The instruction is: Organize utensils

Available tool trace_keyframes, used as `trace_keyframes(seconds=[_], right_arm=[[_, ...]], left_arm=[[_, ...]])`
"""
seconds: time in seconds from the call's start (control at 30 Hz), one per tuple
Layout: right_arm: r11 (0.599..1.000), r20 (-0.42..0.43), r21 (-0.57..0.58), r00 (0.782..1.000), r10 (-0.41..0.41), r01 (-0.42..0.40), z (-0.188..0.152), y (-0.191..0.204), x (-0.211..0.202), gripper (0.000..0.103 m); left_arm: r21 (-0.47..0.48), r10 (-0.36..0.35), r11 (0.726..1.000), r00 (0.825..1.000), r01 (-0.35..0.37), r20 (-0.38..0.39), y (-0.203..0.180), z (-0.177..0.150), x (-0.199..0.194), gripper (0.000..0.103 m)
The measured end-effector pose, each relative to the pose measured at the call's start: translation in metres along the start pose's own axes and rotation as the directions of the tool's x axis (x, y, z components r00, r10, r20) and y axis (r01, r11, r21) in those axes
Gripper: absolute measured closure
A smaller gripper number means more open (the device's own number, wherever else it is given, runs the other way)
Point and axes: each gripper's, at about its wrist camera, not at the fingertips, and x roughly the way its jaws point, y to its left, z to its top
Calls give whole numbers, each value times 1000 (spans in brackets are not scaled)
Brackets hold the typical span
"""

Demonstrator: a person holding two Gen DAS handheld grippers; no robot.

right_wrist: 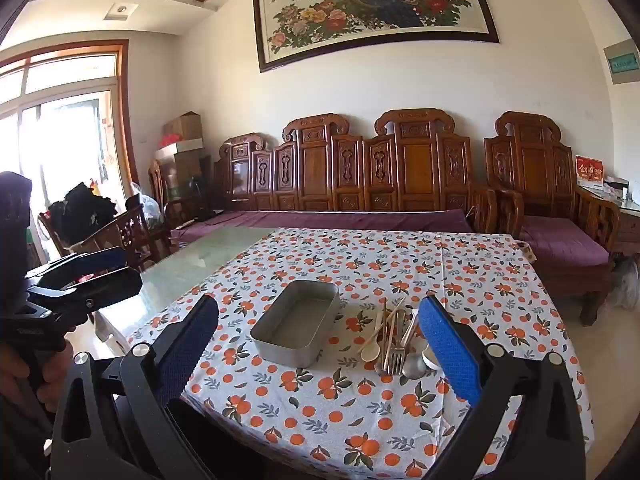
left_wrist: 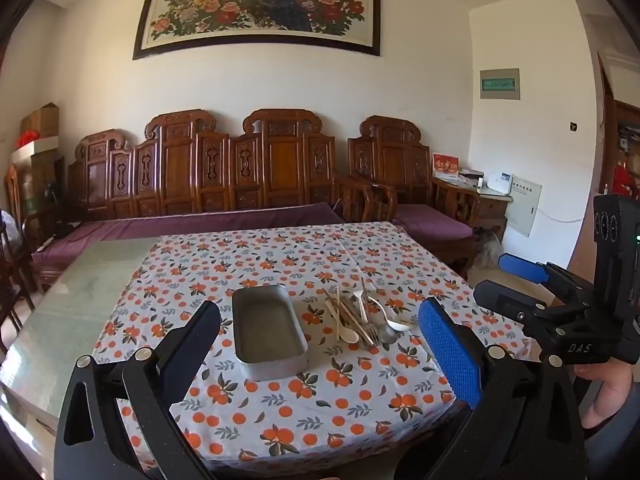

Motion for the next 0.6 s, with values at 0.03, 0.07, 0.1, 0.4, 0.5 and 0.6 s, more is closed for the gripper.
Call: trace_keyframes(seconds=[0.03, 0.07, 0.1, 0.4, 0.5, 0.6], right_arm=[[1000, 2, 2, 1000, 2, -2, 0, 0, 0, 3], [1000, 5, 4, 1000, 2, -3, 0, -1, -1, 3], [1000, 4, 3, 1000, 2, -3, 0, -1, -1, 3], [1000, 7, 10, 1000, 6, -6, 1, -3, -2, 3], [1000, 6, 8, 1000, 7, -7, 0, -2, -2, 3], [1000, 6, 9, 1000, 7, -7, 0, -1, -1, 3]], left_arm=[[0, 1, 1000, 1000, -1, 0, 0, 0, 0, 7], [-1, 0, 1000, 1000, 0, -1, 0, 0, 0, 7], [-1, 1, 1000, 1000, -1, -2, 0, 0, 0, 7], [2, 6, 1000, 1000, -6, 2, -2, 6, 1, 7], [3, 3, 1000, 1000, -3, 6, -1, 3, -3, 7], [2, 0, 1000, 1000, 0, 5, -1, 3, -3, 7]])
